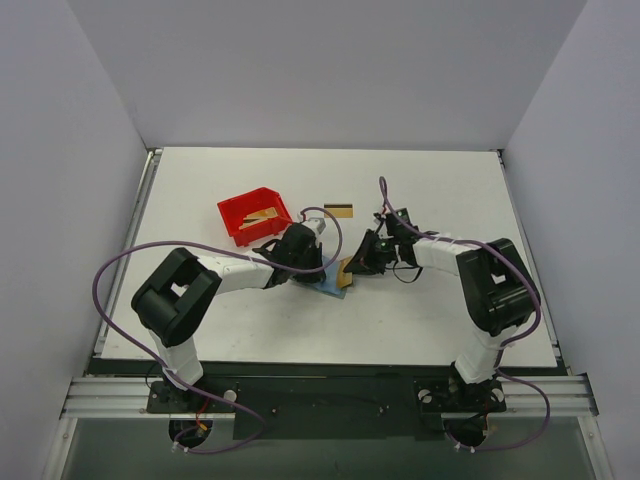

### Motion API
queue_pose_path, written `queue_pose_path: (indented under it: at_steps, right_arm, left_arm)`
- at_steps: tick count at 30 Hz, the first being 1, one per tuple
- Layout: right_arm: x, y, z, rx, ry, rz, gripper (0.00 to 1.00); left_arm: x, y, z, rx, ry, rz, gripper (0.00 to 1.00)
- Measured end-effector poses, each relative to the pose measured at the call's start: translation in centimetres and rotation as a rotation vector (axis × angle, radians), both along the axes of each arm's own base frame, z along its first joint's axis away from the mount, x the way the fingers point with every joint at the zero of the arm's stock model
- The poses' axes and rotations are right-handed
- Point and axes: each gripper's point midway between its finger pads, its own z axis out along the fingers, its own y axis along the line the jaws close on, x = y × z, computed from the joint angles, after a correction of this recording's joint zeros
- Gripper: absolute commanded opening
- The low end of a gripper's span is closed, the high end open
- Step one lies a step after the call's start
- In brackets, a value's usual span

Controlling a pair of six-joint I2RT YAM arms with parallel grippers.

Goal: Put the credit cards into the card holder
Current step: Open the card holder at the center of the board.

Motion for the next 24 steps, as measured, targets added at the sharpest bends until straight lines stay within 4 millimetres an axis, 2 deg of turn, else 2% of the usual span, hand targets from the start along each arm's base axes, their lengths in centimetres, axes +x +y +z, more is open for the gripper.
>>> queue_pose_path:
  at_steps: [12,24]
  right_arm:
    - [0.2,1.4,0.2,0.026,0.003,0.026,0.0]
    - [-1.0,1.2,-0.4,-0.018,-0.011,0.106,0.0]
  left_arm:
    - [0.0,0.0,0.0,-0.001,0.001,-0.003,0.0]
    - [-0.5,1.0,0.2,0.03,0.021,0.002,0.0]
